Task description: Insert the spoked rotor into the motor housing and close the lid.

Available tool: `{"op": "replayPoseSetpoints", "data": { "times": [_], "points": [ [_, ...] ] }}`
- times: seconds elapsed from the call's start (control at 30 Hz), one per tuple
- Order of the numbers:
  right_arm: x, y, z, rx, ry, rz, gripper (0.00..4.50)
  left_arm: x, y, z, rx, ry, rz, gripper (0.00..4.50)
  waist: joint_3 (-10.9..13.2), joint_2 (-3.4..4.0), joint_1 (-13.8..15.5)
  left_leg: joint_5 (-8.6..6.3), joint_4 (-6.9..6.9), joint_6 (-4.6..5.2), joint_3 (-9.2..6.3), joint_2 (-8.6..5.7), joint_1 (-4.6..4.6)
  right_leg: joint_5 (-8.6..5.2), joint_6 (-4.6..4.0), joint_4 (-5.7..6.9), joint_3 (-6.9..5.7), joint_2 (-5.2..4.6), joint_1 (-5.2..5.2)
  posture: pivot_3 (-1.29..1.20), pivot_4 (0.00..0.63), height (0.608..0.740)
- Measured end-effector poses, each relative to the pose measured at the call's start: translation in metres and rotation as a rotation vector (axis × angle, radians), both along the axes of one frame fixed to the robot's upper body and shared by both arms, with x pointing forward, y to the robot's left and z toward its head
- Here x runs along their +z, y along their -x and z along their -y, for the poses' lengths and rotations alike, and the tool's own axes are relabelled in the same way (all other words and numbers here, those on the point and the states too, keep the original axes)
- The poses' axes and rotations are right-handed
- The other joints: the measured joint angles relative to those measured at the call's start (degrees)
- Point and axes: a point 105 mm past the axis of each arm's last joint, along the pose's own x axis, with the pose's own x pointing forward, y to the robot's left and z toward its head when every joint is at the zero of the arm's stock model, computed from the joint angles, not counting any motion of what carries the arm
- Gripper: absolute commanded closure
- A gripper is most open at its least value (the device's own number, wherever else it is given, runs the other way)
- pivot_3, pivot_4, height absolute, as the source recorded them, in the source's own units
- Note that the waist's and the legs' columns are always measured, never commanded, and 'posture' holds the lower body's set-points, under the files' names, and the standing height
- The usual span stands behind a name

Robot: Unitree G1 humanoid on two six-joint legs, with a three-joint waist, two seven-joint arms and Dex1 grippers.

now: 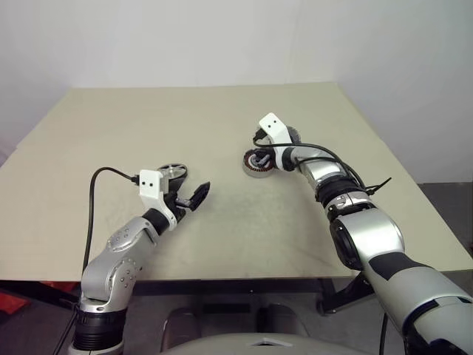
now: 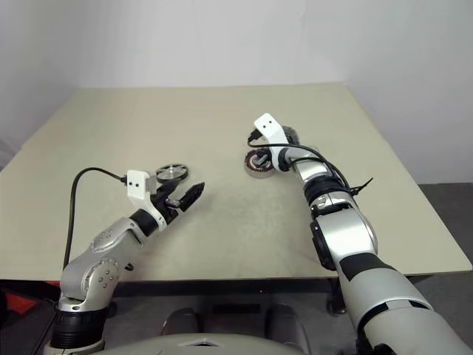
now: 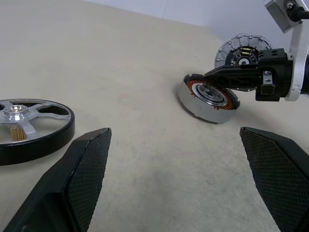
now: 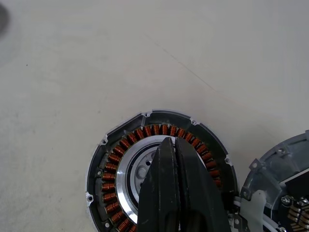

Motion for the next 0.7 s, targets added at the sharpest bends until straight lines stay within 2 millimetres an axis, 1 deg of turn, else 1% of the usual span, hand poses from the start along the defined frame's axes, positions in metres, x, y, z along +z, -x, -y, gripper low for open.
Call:
{"op": "replayPoseSetpoints", "data": {
  "times": [0.27, 0.7],
  "points": [
    [-0.0049, 0.0009, -0.0015, -0.001, 0.010, -0.007, 4.49, 0.0000, 0.0000, 0.0000, 0.000, 0.000, 0.000, 0.00, 0.00, 0.00, 0.01, 0.00, 0.00, 0.00, 0.00, 0.00, 0.00, 0.00, 0.00, 0.00, 0.00, 0.00, 0.00, 0.00, 0.000, 0.740],
    [-0.0089, 0.0025, 0.0025, -0.001, 0.020, -0.006, 4.49, -0.0001, -0.0001, -0.0001, 0.002, -0.001, 0.000, 0.00, 0.00, 0.00, 0.07, 0.00, 0.01, 0.00, 0.00, 0.00, 0.01, 0.00, 0.00, 0.01, 0.00, 0.00, 0.01, 0.00, 0.000, 0.740]
  ]
}}
